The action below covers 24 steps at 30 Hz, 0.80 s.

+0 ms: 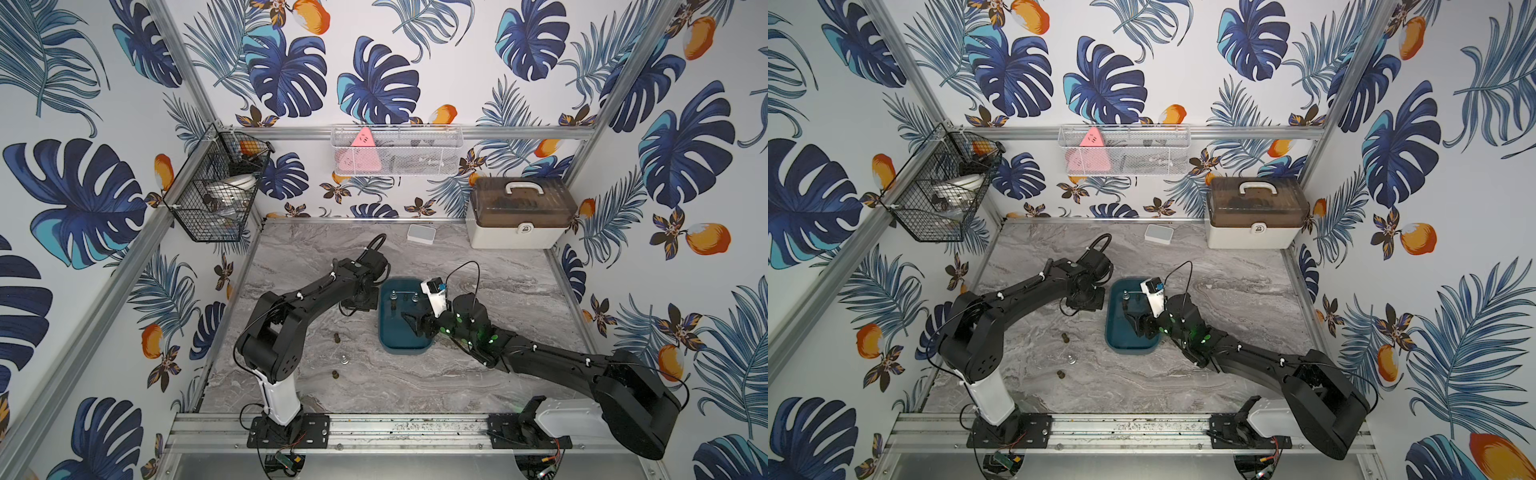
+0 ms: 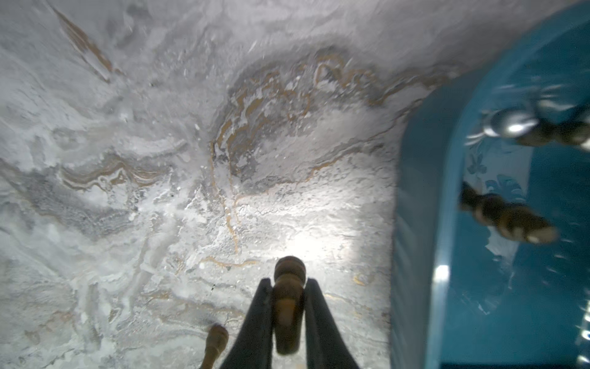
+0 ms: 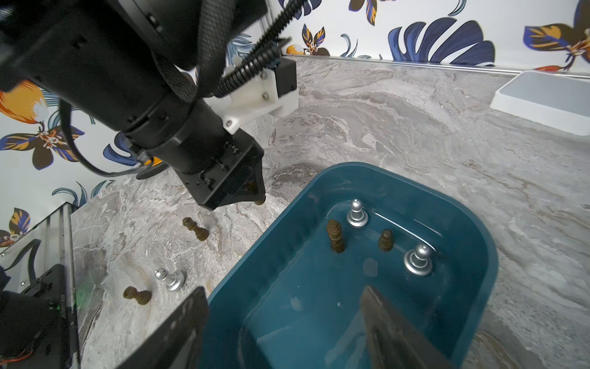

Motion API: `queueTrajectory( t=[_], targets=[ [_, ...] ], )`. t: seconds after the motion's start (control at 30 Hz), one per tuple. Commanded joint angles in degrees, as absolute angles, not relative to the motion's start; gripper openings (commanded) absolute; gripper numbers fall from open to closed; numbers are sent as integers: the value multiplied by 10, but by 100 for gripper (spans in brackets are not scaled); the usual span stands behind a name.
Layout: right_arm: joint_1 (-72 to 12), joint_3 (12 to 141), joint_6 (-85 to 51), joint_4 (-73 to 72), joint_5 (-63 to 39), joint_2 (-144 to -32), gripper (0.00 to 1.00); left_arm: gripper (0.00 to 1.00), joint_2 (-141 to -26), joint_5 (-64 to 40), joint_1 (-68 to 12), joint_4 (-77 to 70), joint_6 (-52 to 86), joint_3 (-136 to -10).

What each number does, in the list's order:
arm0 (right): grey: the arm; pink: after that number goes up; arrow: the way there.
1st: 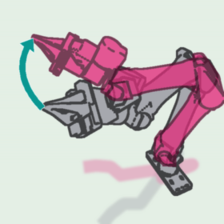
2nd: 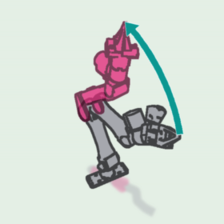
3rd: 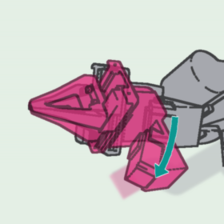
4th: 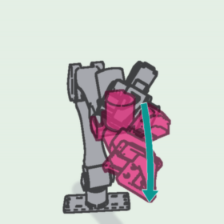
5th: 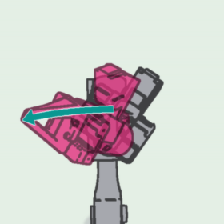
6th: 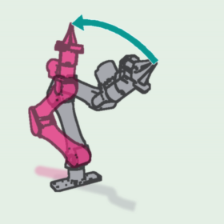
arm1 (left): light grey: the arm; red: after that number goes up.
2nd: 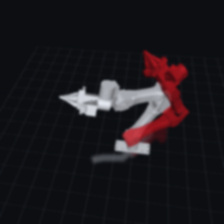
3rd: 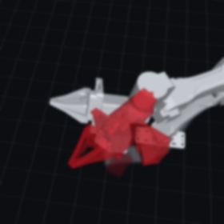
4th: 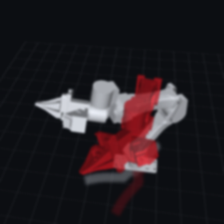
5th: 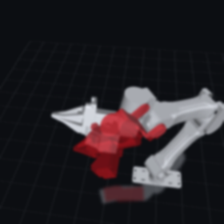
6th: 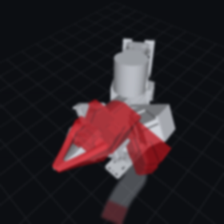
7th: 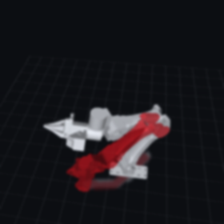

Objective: Put the chess pieces into the storage box
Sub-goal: Pick up the chess piece at the center of the board, then place the chess piece in the storage box.

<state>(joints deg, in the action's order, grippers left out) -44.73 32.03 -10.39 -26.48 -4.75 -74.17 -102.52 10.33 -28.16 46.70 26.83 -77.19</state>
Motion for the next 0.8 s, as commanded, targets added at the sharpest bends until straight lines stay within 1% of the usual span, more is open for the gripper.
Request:
queueTrajectory(
  t=[0.0,0.07,0.17,0.33,0.57,0.77],
  targets=[
    [-447,312,-133,-276,8,-720,78,15,-1015,131,-305,513,256,-811],
    [-448,294,-135,-289,42,-699,78,15,-1017,143,-330,528,257,-843],
    [-447,273,-137,-302,80,-679,79,15,-1028,134,-361,531,257,-887],
    [-446,267,-160,-300,121,-675,79,16,-1073,123,-403,537,255,-946],
    [-441,260,-176,-297,155,-664,79,15,-1134,102,-424,519,251,-975],
    [-439,239,-181,-307,190,-628,79,15,-1164,103,-424,505,247,-977]
  ],
)
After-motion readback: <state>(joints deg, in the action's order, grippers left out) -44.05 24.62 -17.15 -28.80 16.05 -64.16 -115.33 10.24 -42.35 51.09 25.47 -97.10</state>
